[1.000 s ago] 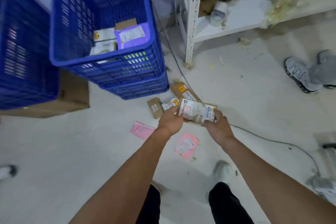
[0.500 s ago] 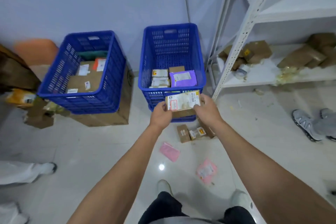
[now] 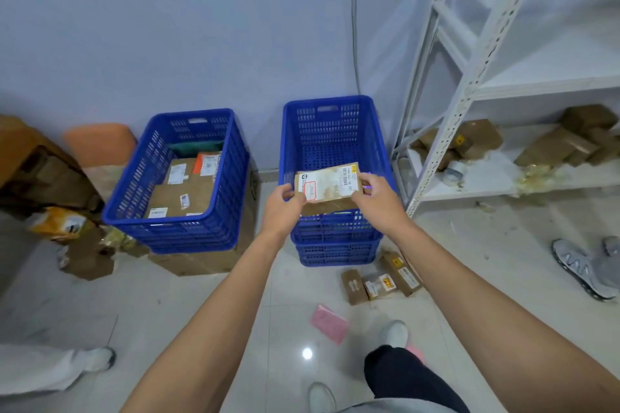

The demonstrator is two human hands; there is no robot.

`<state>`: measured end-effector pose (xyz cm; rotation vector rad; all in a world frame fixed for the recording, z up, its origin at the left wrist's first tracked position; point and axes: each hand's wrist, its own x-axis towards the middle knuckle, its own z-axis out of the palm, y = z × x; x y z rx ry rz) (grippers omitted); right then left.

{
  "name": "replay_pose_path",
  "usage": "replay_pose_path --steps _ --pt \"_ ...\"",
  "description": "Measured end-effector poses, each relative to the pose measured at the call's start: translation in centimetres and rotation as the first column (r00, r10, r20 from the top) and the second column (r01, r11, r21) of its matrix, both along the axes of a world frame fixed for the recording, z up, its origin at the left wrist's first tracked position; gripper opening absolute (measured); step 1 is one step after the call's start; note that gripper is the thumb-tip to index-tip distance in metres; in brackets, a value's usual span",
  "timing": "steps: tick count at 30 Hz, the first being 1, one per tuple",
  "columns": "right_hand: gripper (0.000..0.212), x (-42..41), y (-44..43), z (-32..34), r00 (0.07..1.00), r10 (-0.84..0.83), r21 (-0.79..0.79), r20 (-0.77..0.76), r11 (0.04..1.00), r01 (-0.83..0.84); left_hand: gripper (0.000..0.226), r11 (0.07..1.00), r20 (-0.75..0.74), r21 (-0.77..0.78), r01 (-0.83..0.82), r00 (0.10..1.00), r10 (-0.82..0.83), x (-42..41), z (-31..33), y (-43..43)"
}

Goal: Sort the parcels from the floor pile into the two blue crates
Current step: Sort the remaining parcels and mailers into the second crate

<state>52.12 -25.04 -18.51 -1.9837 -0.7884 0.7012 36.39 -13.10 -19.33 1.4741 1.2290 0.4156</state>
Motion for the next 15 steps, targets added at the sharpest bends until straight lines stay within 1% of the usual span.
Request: replay_pose_path --steps 2,3,5,6,7,9,12,15 --pt "0.039 1.7 1.3 -0.4 1.0 0.004 0.003 -0.008 1.0 -0.004 0.057 0.999 0.014 -0.034 -0.02 1.0 0.021 1.4 -0.1 1.2" --pt "0.039 2.7 2.1 -0.6 1.0 0.012 0.006 -0.016 1.0 -0.012 0.053 0.999 0.017 -0.038 -0.022 1.0 0.022 2.3 -0.1 1.7" --pt "0.041 5.0 3.9 -1.2 0.999 0.019 0.015 -0.033 1.0 -0.019 0.035 0.999 0.028 -0.047 -0.022 0.999 0.023 4.3 0.0 2.8" --pt "0.042 6.2 4.9 -1.6 0.999 0.025 0.02 -0.04 1.0 -0.024 0.023 0.997 0.036 -0.056 -0.045 0.998 0.047 5.4 0.1 3.4" --pt "0.044 7.5 6.0 -1.9 0.998 0.031 0.026 -0.049 0.999 -0.03 0.017 0.995 0.03 -0.067 -0.073 0.997 0.075 6.5 0.1 4.2" --pt "0.045 10.0 8.3 -2.5 0.996 0.05 0.045 -0.069 0.998 -0.047 0.019 0.987 0.012 -0.103 -0.125 0.992 0.127 9.0 -0.1 6.2" --pt "0.045 13.8 11.4 -2.9 0.991 0.088 0.075 -0.102 0.994 -0.081 0.016 0.974 0.011 -0.124 -0.19 0.981 0.193 12.8 -0.2 10.0" --pt "0.046 17.4 14.2 -3.3 0.986 0.119 0.064 -0.121 0.992 -0.112 0.015 0.97 -0.014 -0.129 -0.206 0.979 0.206 16.0 -0.4 13.1"
